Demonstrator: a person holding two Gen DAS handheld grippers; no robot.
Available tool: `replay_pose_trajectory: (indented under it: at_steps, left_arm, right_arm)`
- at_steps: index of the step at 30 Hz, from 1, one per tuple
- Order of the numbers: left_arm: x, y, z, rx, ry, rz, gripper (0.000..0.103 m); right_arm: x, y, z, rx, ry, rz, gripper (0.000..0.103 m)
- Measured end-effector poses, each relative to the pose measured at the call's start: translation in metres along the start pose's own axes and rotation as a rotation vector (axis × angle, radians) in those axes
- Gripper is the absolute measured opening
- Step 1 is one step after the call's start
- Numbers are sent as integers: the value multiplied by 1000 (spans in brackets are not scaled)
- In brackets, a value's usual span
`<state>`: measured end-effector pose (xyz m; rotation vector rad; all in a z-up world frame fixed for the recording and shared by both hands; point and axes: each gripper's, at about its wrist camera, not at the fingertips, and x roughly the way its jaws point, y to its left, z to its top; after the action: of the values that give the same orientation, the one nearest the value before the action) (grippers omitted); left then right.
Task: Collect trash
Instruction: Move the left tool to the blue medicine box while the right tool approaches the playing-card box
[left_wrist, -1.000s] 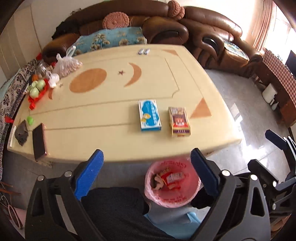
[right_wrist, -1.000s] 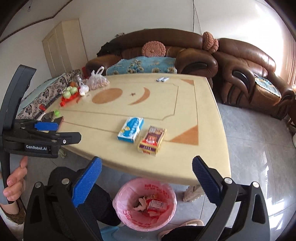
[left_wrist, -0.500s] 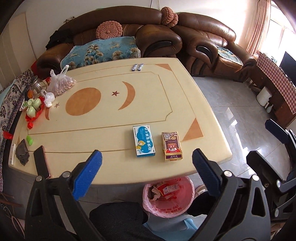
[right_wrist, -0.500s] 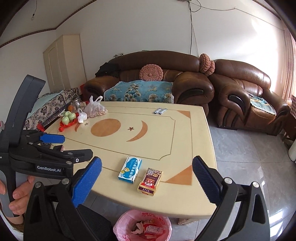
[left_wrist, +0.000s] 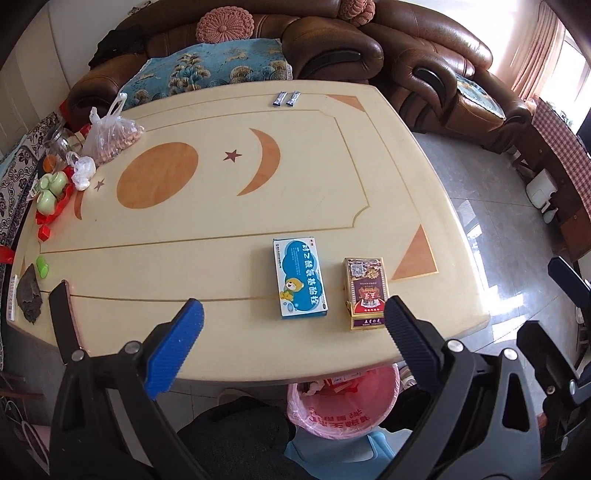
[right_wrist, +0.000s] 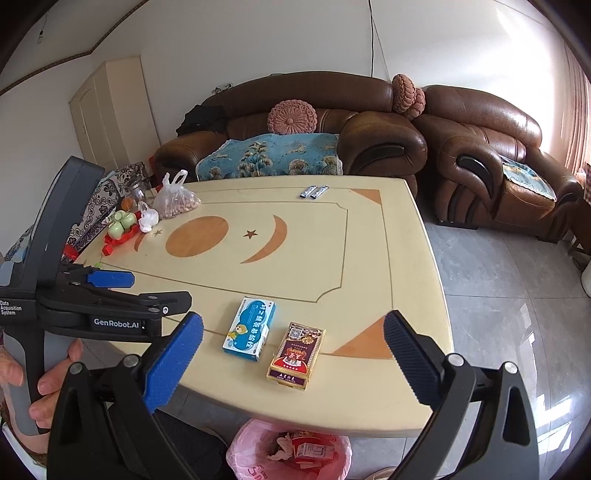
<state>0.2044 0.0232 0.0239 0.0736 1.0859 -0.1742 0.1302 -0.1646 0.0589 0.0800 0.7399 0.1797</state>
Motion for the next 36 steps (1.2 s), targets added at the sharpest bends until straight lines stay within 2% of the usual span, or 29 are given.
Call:
replay_pose_trajectory:
  at_steps: [19,28,36]
  left_arm:
    - [82,-1,18,18,119,18,95]
    - [130,1,21,8,199,25,95]
    - [160,-2,27,18,240,28,95]
  right_arm:
    - [86,-15,-16,39,134,5,96]
    - [138,-11,-46,33,228,5,96]
    - [181,-12,-68,70,299,19,96]
